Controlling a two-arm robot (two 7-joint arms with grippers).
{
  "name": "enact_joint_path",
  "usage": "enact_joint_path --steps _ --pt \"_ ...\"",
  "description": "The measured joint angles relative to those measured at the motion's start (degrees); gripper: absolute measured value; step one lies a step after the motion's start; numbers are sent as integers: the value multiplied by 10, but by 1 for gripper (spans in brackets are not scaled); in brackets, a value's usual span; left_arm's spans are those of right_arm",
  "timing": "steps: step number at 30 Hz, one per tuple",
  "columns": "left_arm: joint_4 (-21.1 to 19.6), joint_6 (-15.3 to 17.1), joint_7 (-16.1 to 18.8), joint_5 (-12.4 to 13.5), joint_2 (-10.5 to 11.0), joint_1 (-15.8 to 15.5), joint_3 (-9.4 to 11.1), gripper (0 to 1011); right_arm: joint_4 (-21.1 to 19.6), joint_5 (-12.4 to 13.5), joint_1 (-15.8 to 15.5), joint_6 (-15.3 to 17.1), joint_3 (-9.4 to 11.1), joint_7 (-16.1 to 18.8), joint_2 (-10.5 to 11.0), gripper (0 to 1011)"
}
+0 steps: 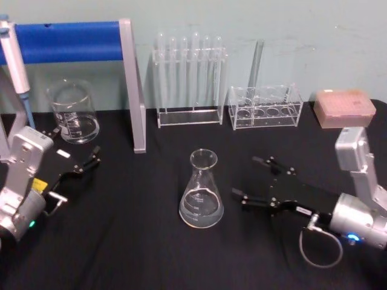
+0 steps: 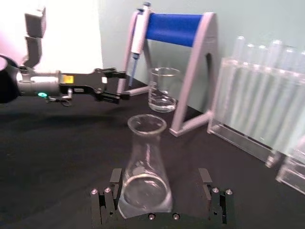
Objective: Grasp the erlenmeyer flask with one hand, shake it three times, then place it back.
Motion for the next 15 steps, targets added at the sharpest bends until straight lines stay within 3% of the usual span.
enact_joint_path --steps 6,15 --pt "0 0 0 0 0 0 0 1001 31 -10 34 -8 -25 27 -28 1000" --pt "0 0 0 0 0 0 0 1001 65 -17 64 -15 -44 40 -53 1000"
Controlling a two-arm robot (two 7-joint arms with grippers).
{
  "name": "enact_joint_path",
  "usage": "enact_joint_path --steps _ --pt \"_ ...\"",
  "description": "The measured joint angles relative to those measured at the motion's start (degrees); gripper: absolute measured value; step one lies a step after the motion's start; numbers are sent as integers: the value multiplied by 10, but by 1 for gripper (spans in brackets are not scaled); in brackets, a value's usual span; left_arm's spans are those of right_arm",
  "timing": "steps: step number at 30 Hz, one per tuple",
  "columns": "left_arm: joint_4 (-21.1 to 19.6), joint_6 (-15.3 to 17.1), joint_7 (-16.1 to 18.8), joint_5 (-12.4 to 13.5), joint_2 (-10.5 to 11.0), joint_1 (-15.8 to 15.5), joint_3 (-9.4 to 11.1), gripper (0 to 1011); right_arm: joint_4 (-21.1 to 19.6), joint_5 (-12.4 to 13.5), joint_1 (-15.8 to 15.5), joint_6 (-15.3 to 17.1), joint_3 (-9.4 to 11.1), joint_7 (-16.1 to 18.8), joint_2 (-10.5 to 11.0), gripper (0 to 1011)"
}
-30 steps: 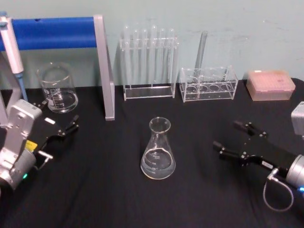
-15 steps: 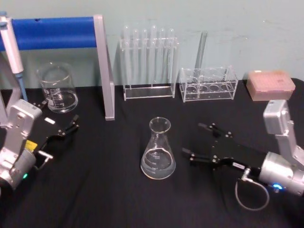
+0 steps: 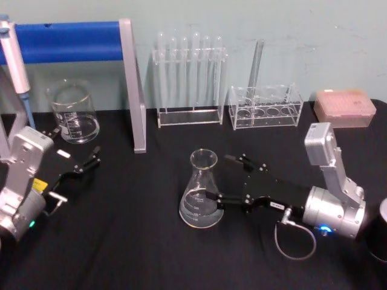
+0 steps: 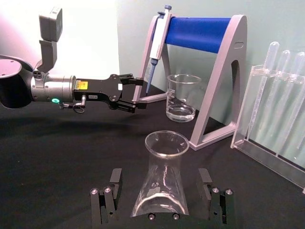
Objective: Grasp the erlenmeyer flask with one hand, shake it three times, then place it back.
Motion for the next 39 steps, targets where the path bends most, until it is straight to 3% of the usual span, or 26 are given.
enact_joint_path --steps 23,39 --pt "0 0 0 0 0 0 0 1001 89 -15 66 -5 -32 12 -56 1000" --pt "0 0 0 0 0 0 0 1001 98 -16 74 -4 -38 20 -59 1000"
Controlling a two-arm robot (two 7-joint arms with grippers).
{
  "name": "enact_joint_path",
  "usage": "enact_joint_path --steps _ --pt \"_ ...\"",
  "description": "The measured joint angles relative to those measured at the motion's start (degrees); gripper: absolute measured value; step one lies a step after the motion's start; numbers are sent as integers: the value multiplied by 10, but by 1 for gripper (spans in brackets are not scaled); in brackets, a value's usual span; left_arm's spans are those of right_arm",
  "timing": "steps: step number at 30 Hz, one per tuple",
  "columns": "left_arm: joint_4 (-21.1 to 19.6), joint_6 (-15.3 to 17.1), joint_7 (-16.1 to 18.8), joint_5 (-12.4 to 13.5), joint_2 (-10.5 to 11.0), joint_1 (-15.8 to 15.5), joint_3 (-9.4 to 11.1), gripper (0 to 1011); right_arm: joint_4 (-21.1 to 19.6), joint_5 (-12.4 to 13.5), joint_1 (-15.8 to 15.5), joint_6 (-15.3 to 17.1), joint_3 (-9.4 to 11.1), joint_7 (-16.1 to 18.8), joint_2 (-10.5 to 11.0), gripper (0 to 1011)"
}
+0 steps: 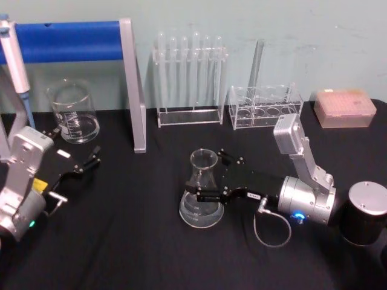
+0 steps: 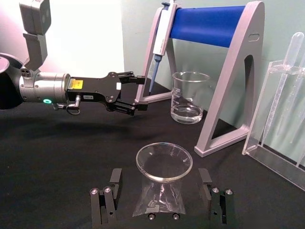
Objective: Grasp the erlenmeyer flask with one hand, shake it three times, then place it back.
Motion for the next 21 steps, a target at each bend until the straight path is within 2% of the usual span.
enact_joint_path --steps 15,19,21 --pt "0 0 0 0 0 0 0 1001 -1 0 -1 1 1 -2 0 1000" --pt "0 0 0 0 0 0 0 1001 -1 0 -1 1 1 -2 0 928" --pt "0 0 0 0 0 0 0 1001 -1 0 -1 1 1 -2 0 860"
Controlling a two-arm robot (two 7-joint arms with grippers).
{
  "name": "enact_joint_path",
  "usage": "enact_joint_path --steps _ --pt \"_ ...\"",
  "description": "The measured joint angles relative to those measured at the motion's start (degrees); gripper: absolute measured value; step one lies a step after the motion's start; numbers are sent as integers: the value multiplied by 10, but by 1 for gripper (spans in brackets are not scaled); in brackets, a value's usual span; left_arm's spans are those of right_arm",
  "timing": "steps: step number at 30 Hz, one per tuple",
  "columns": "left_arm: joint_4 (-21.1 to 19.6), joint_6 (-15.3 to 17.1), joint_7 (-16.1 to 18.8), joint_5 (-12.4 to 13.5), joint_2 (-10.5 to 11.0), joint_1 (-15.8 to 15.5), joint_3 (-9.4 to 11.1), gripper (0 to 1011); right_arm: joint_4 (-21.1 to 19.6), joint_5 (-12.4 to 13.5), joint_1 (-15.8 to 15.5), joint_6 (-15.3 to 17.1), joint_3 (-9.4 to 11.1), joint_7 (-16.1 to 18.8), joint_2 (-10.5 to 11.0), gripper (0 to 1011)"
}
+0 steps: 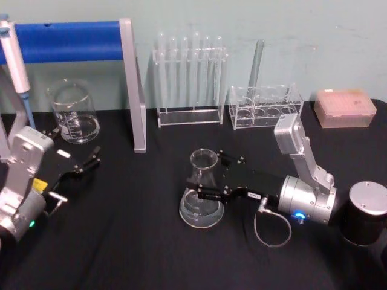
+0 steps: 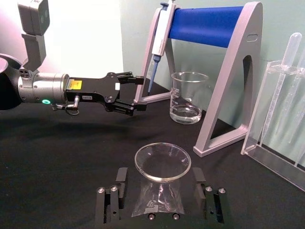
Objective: Grasp the erlenmeyer flask with one hand, shake it three times, then place it back.
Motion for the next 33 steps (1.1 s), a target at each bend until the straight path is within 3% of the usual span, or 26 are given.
enact_joint_path --steps 4,8,15,33 --pt "0 0 0 0 0 0 0 1001 0 0 0 0 0 0 0 786" --pt "0 0 0 0 0 0 0 1001 0 0 0 0 0 0 0 632" --pt "0 0 0 0 0 0 0 1001 0 1 0 0 0 -1 0 449" --pt "0 0 0 0 0 0 0 1001 0 1 0 0 0 -1 0 449"
